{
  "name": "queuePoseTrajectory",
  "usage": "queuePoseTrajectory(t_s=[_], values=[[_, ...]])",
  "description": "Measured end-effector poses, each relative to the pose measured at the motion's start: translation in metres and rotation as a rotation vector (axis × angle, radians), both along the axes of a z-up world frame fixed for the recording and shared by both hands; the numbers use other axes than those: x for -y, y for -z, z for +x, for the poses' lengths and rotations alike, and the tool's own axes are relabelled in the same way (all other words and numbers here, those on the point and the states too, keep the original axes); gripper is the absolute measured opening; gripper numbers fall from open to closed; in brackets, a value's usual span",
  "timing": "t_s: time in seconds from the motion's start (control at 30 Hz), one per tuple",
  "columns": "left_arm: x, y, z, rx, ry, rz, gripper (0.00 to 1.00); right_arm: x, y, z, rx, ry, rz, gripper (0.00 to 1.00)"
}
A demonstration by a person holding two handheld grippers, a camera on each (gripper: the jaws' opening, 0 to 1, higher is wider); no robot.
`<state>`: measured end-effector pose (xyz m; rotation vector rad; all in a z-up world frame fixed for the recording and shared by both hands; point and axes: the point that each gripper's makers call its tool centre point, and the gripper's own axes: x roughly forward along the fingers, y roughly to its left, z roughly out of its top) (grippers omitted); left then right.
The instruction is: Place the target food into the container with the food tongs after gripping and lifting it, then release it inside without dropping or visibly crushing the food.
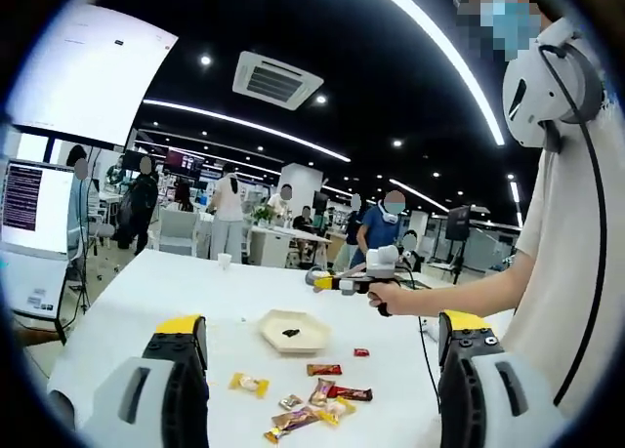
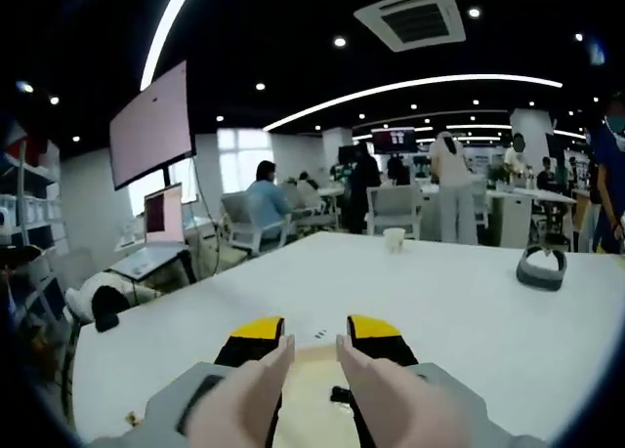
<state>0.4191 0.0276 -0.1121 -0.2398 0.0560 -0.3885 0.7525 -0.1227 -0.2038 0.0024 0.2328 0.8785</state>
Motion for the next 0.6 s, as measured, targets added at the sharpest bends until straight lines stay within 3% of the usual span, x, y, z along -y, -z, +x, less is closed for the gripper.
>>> queuePoseTrajectory(t_s=[0.37, 0.6], values=[[-0.002, -0.01, -0.007, 0.061, 0.034, -0.005, 0.99, 0.008, -0.011, -0.019, 0.009, -0.003, -0.014, 0.25], [0.002, -0.001, -0.013, 0.067, 0.073, -0.02, 0.99, 0.013, -0.019, -0.041, 0.018, -0.002, -0.028, 0.25]])
